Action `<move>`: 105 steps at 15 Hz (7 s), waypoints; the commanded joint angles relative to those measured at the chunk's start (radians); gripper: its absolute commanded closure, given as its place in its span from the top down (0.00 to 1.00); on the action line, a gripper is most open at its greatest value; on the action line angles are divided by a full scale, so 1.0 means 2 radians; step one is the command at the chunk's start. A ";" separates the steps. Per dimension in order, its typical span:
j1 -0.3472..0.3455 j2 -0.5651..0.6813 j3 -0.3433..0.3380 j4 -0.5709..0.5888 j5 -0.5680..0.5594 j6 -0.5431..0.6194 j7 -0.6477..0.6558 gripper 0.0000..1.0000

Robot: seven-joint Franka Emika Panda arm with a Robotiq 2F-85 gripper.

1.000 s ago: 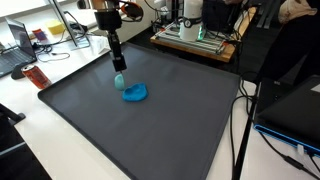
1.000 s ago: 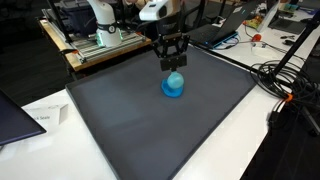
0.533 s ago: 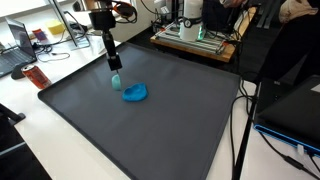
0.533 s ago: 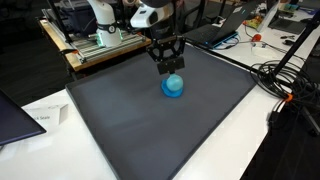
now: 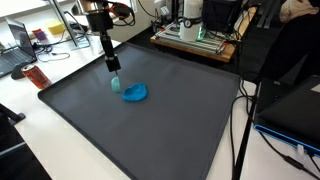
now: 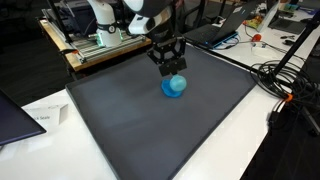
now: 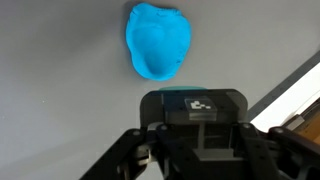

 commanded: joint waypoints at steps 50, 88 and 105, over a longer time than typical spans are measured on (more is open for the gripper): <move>-0.093 0.155 0.133 0.073 0.004 0.015 0.013 0.22; -0.126 0.044 0.097 0.000 0.004 0.005 0.096 0.22; -0.215 -0.205 0.229 -0.393 0.003 0.002 0.277 0.22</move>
